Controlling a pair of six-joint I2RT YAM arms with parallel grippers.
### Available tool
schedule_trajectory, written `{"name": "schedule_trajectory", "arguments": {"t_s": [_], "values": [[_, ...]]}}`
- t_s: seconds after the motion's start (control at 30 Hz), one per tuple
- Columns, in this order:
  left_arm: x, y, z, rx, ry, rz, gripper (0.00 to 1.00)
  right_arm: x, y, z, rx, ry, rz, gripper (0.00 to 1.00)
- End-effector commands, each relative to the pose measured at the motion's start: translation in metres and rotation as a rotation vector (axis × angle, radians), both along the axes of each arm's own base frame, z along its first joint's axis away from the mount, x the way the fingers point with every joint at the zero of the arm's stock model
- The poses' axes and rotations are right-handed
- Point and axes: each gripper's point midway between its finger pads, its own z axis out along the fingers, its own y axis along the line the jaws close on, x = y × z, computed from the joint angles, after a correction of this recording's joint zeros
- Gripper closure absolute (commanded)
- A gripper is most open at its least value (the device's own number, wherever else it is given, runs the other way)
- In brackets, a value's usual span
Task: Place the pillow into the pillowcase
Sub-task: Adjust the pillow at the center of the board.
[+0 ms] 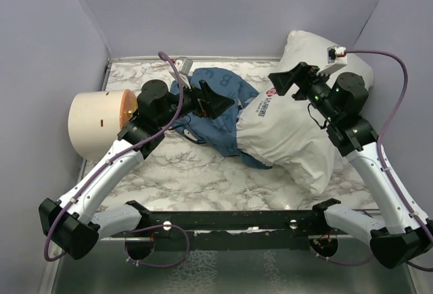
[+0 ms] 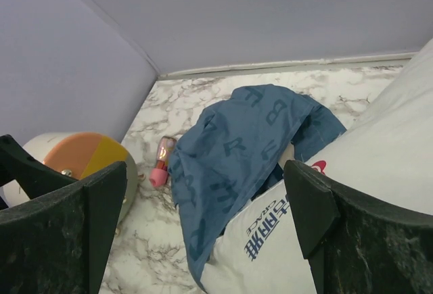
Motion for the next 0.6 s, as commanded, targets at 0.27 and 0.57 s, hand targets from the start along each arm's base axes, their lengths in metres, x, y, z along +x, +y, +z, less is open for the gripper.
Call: {"name": "schedule_trajectory", "arguments": {"t_s": [0.27,0.57], "values": [[-0.008,0.006,-0.001,-0.010,0.017,-0.009,0.01,-0.005,-0.002,0.001,-0.046,-0.033,0.007,0.01],[-0.006,0.012,-0.038,-0.010,0.103,0.028,0.01,-0.016,0.024,-0.041,-0.327,-0.144,0.261,0.01]]}}
